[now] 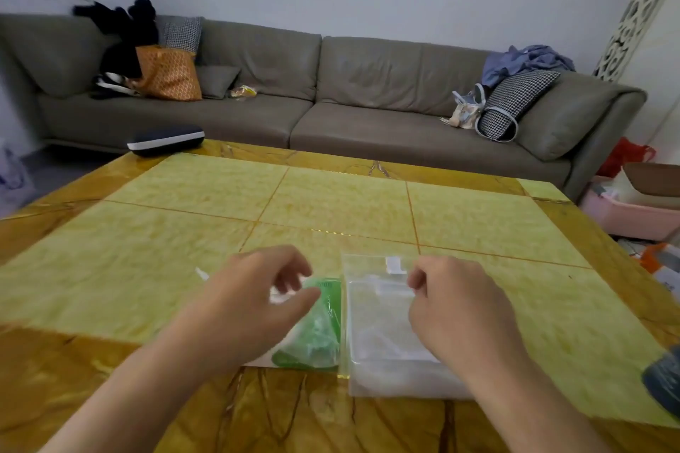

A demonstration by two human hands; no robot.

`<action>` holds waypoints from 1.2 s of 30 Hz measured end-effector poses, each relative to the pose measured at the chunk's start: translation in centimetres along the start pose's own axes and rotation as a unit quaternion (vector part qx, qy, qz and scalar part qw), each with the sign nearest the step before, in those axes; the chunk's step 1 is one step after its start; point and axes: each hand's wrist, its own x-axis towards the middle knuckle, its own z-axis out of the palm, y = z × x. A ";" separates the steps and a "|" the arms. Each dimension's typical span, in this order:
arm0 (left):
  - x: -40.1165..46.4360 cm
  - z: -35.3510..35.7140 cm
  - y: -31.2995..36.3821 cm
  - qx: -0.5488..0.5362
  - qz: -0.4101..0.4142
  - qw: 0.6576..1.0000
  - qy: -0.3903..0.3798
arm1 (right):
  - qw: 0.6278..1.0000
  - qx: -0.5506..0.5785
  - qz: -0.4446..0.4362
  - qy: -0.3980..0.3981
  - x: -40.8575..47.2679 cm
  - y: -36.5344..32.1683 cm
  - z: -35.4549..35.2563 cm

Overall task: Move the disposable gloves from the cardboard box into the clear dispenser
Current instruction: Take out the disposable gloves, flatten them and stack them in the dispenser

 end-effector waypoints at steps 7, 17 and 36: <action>-0.7 0.1 -3.5 0.125 -0.056 0.989 -0.048 | 0.971 0.048 -0.213 -0.099 -2.1 -4.6 1.7; -0.8 -1.0 -3.0 -0.106 0.006 0.994 -0.019 | 0.945 0.184 -0.269 0.022 -1.5 -4.9 4.3; 0.1 -0.1 -0.6 -0.424 -0.131 0.895 -0.044 | 0.787 0.604 0.096 -0.087 0.6 -0.9 0.3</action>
